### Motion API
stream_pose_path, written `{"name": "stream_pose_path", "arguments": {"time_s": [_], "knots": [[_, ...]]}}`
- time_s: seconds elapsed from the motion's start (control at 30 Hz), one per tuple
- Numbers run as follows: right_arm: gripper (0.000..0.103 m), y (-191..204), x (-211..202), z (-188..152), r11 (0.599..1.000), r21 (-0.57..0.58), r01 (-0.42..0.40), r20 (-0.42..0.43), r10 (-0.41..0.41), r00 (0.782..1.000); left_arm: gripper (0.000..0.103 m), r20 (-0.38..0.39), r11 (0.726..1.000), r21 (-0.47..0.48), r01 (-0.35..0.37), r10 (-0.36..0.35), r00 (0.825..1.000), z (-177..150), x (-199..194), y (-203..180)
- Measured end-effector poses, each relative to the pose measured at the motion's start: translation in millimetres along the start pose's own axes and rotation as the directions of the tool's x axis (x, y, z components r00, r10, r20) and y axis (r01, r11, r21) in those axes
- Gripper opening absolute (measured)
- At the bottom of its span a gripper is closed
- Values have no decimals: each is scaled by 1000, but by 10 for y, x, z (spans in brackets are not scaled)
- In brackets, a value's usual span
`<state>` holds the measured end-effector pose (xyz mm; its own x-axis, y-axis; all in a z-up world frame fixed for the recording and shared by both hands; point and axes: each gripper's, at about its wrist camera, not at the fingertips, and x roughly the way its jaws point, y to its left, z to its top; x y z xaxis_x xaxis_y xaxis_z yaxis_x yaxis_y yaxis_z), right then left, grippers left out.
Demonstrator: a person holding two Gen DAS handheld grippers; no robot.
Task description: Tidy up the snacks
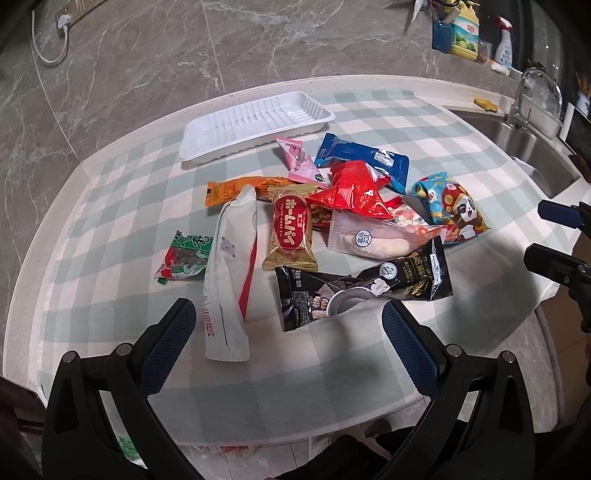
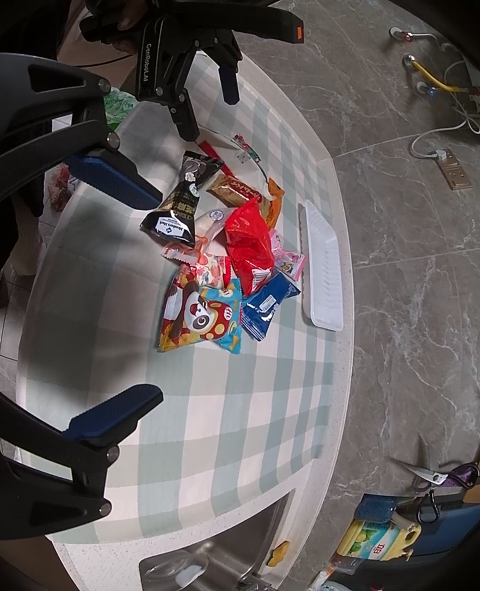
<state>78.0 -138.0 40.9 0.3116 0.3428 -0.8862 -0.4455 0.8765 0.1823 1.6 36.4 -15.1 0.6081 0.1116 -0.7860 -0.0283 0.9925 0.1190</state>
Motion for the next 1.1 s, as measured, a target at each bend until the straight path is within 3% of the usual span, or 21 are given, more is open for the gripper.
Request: {"name": "stream_pose_path", "arguments": {"time_s": [0.67, 0.77, 0.93, 1.1], "knots": [[97, -85, 407, 249, 999, 32, 15, -53, -13, 998, 101, -41, 999, -46, 6, -8, 999, 180, 329, 318], [97, -102, 516, 316, 999, 34, 21, -68, -18, 998, 96, -58, 999, -48, 11, -14, 998, 250, 450, 406], [97, -135, 711, 393, 999, 34, 30, -98, -26, 995, 72, -112, 996, -79, 52, -61, 992, 360, 716, 575], [96, -167, 881, 436, 999, 40, 25, -132, -20, 991, 60, -162, 994, -90, 64, -78, 984, 461, 1005, 718]]}}
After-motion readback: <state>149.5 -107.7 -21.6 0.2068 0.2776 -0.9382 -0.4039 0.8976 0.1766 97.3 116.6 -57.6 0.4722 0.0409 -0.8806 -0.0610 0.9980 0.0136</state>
